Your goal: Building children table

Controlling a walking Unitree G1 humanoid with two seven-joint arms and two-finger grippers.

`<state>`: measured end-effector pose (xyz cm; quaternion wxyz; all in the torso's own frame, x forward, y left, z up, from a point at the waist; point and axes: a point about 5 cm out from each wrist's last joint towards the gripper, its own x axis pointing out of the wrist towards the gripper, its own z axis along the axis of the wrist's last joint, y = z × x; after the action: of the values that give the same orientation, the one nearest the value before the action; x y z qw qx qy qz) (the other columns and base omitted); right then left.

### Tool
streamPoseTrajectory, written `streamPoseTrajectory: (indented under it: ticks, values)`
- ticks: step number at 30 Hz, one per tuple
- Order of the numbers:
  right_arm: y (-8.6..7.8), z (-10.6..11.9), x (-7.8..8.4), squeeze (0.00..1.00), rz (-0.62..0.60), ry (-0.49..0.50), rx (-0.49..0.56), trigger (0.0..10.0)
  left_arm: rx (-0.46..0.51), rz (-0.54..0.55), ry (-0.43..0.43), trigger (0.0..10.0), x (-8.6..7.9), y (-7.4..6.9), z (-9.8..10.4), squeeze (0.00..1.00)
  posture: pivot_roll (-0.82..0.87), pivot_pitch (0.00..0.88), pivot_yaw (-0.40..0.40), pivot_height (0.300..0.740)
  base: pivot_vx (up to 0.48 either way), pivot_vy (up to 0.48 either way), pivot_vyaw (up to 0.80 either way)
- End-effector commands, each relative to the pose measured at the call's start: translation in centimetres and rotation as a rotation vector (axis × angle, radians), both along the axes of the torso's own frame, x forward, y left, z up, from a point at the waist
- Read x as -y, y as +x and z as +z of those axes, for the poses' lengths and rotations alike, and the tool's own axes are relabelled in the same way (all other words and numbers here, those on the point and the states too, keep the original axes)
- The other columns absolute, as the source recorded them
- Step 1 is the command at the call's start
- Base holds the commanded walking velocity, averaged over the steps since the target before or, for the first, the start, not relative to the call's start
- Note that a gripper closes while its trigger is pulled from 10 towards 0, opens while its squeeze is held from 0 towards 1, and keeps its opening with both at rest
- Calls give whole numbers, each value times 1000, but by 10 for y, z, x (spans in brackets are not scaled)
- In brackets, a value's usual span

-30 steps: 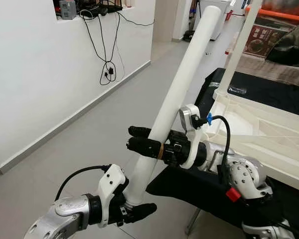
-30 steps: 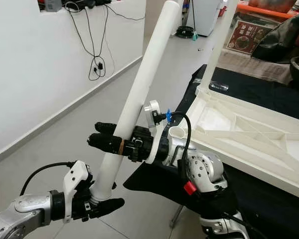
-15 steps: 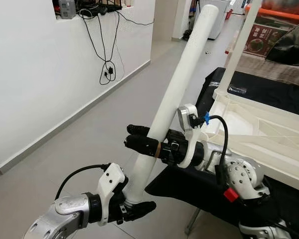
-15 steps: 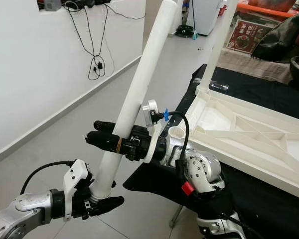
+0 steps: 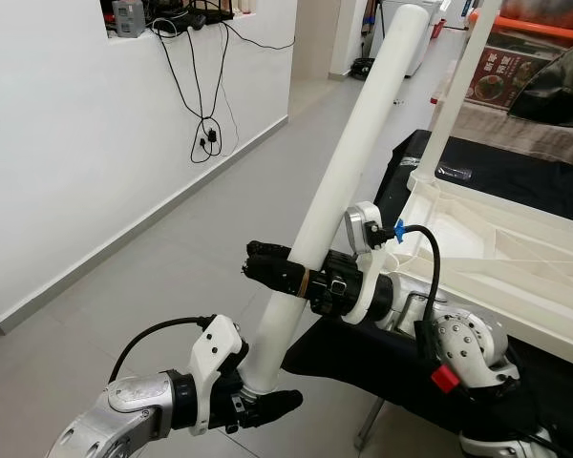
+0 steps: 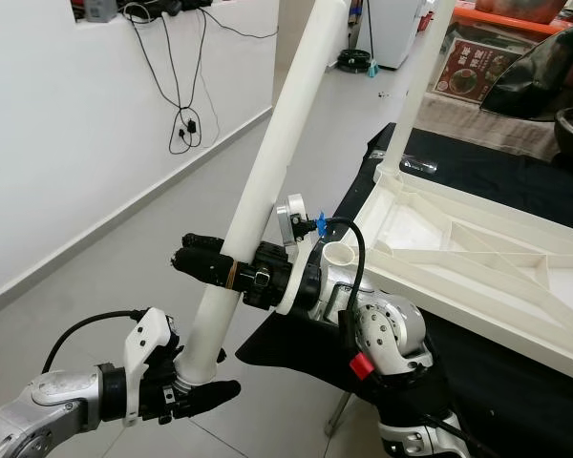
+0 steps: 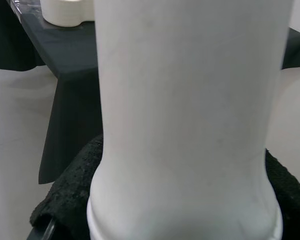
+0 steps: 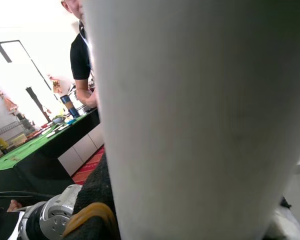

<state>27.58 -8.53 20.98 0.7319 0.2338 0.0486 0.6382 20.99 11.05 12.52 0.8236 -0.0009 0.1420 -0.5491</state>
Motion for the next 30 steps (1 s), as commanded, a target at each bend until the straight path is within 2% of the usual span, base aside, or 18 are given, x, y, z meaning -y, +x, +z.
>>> streamPoseTrajectory:
  ticks: [1,6,7,13,14,17,18,19,30]
  values:
    - [-9,2,-15,0,87,-10,22,0,-7,-23,20,10000,6,1,-2,0,87,33,-74,740,0,0,0]
    - [-8,2,-15,0,72,-10,22,0,-4,-14,22,10000,7,3,-2,0,89,38,-75,740,0,0,0]
    - [-8,2,-15,0,72,-13,25,10000,-4,-13,19,10000,7,4,-1,0,88,36,-75,740,0,0,0]
    - [-8,1,-16,0,76,-13,26,10000,8,-15,22,10000,7,5,0,0,88,38,-73,740,0,0,0]
    - [-8,1,-16,1000,69,-11,26,10000,7,-16,22,10000,7,5,0,0,89,36,-74,740,0,0,0]
    - [-8,0,-16,1000,62,-18,31,10000,6,-17,22,10000,7,4,0,0,90,39,-75,740,0,0,0]
    - [-8,-1,-17,867,56,-24,33,10000,5,-16,22,10000,6,4,-1,0,88,38,-73,740,0,0,0]
    - [-8,-1,-18,0,53,-32,39,10000,8,-17,22,10000,6,5,0,0,88,37,-72,740,0,0,0]
    - [-9,-3,-22,0,26,-32,32,10000,20,-19,20,10000,8,9,1,0,85,39,-70,740,0,0,0]
